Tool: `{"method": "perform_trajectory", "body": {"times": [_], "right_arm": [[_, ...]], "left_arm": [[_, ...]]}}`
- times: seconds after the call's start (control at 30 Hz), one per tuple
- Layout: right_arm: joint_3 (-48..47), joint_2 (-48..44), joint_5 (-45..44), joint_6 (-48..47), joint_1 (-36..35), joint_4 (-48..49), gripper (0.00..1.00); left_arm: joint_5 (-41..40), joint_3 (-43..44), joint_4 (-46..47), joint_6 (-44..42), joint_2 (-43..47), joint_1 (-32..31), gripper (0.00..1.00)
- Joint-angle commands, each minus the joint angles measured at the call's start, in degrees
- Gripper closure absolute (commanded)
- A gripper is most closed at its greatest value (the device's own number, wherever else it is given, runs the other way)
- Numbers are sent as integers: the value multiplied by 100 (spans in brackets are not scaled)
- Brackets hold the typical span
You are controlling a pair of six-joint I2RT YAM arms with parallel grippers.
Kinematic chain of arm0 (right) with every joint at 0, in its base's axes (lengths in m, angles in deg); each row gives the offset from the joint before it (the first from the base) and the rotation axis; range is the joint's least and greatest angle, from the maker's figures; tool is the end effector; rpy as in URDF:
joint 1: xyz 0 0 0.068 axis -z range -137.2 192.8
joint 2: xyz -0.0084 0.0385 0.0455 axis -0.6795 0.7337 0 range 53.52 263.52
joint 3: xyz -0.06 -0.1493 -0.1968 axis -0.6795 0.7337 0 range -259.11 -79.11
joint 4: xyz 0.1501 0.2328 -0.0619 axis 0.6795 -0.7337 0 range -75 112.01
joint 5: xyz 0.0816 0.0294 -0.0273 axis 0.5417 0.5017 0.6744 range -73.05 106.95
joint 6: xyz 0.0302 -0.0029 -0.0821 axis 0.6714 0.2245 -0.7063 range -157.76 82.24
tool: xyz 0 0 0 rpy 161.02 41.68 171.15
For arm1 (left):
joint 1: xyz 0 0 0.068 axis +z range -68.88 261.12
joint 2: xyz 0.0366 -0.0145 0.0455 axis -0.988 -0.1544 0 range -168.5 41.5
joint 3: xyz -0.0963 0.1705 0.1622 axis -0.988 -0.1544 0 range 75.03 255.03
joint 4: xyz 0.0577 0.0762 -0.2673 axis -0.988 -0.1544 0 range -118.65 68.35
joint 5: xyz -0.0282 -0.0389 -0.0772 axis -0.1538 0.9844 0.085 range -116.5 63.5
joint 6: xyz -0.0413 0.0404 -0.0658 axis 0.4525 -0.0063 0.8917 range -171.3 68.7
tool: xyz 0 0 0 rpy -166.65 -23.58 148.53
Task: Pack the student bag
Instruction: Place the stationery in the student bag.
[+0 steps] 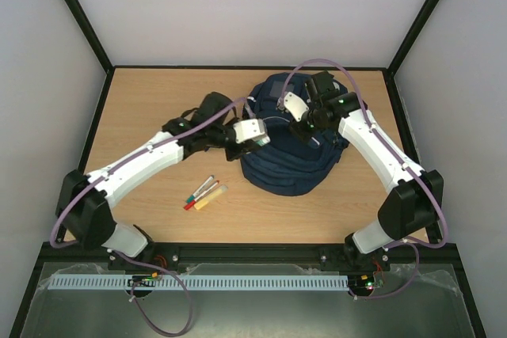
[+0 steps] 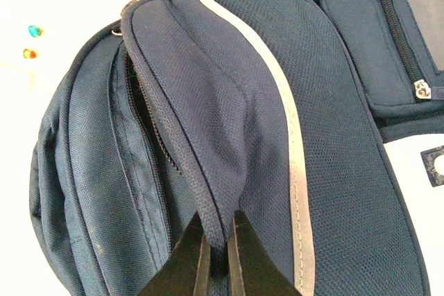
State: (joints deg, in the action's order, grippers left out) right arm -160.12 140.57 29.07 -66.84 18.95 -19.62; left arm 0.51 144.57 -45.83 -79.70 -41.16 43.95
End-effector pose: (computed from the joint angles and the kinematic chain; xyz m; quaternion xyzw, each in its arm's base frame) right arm 0.3427 0.1694 0.2786 -0.4474 0.8131 0.0820 0.3632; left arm 0.2800 -0.2564 0.2669 0.5589 0.6764 -0.2416 0.4144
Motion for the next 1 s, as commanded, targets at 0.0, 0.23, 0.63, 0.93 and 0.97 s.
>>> {"method": "perform_trajectory", "body": {"times": [0.0, 0.23, 0.63, 0.93, 0.97], "right_arm": [[-350, 13, 439, 139, -31, 40, 99], [-395, 19, 501, 157, -31, 7, 99], [-408, -45, 592, 219, -31, 4, 99], [-368, -109, 503, 210, -24, -2, 99], [-363, -107, 501, 210, -23, 5, 99]], "left_arm": [[-7, 309, 339, -949, -488, -424, 98], [-704, 722, 653, -1442, -1170, -949, 98], [-2710, 1372, 2100, -1883, -2659, -1130, 98], [-3140, 1290, 2550, -1983, -2786, -1144, 71], [-3165, 1276, 2544, -1952, -2769, -1137, 66]]}}
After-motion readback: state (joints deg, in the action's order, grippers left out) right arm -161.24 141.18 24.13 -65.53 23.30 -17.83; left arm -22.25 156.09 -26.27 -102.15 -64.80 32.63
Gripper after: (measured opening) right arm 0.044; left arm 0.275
